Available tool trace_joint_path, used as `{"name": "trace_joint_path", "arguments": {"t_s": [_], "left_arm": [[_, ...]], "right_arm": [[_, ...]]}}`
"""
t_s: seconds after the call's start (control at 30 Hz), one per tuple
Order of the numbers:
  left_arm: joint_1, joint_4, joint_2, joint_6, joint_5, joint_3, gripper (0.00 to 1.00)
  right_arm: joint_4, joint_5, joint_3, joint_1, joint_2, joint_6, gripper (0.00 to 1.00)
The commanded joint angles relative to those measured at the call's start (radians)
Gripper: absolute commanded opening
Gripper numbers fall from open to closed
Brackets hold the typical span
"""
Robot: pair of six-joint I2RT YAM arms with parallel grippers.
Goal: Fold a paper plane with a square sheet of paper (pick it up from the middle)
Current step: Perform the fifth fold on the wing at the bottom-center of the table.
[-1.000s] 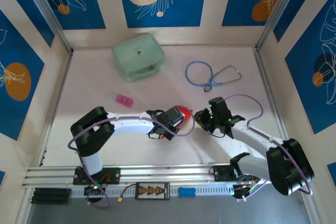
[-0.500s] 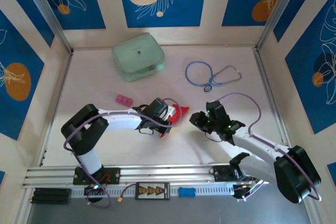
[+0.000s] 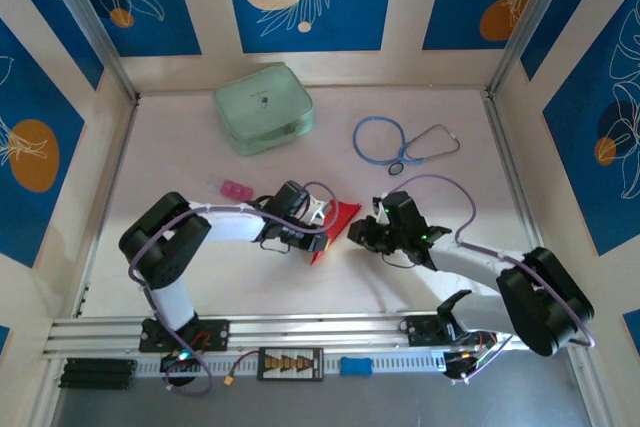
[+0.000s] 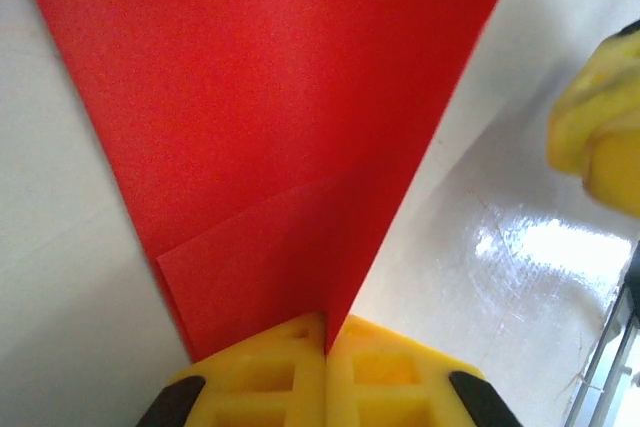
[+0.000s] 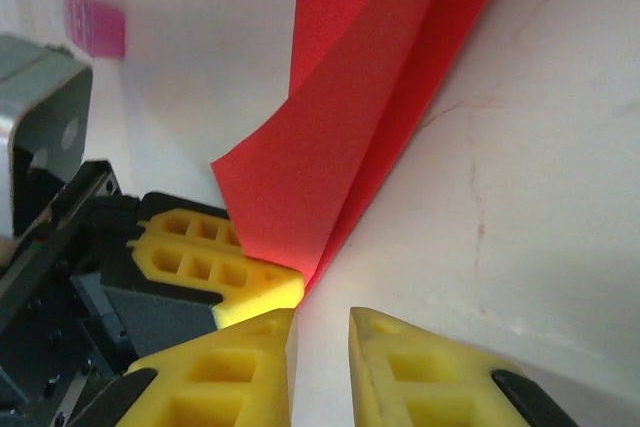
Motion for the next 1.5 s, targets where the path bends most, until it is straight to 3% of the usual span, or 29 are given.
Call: {"name": "trace_joint_path", "arguments": {"t_s": [0.0,0.63,1.2,1.47], "left_arm": [[0.019,0.03,0.025,-0.025,0.068,-0.019,0.0],[0.097,0.184,0.075,-0.134,0.235,-0.075,0.0],[0.159,0.312,0.106,-0.242,0.312,-0.124,0.0],[0.16,0.331,0.143,-0.227,0.356,-0.107,0.0]], "right_arm": [[0.064,-0.074,0.05,0.014,0.053,-0.041,0.21],[0.171,-0.189,0.138,-0.003,0.273,-0.064,0.16],[0.255,-0.285,0.173,-0.065,0.371,-0.058,0.15],[0.261,-0.29,0.152,-0.078,0.347,-0.035,0.15]]}}
